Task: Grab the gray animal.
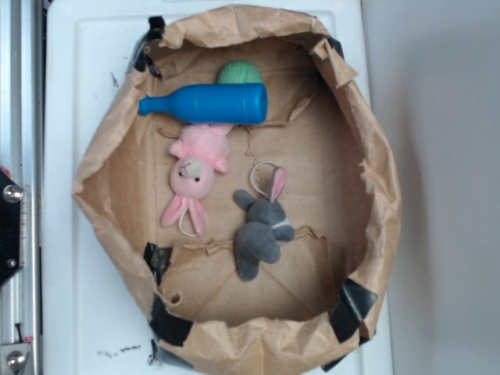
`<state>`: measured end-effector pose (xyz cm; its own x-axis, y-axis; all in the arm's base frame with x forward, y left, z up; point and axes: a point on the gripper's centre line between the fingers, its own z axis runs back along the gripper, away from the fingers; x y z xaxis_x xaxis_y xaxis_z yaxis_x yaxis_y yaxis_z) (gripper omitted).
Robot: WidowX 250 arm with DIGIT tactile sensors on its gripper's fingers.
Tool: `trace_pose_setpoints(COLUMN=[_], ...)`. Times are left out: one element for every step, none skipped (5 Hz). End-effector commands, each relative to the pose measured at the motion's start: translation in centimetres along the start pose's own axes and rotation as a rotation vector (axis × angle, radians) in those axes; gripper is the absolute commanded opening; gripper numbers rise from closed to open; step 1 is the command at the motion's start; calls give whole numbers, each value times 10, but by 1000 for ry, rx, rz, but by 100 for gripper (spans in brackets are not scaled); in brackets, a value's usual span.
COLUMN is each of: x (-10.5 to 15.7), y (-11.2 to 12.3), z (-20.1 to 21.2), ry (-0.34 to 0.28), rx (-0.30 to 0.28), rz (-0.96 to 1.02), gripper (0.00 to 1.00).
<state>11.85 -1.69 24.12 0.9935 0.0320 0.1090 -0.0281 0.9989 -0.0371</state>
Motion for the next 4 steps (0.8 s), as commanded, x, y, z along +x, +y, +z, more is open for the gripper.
trace_pose_setpoints(x=[0,45,80,113], y=[0,8,18,29], z=[0,-10,-24,-34], ry=[0,-9,-33,-65], rx=[0,-28,5,11], rz=[0,52,72,48], gripper=[100,100,100,100])
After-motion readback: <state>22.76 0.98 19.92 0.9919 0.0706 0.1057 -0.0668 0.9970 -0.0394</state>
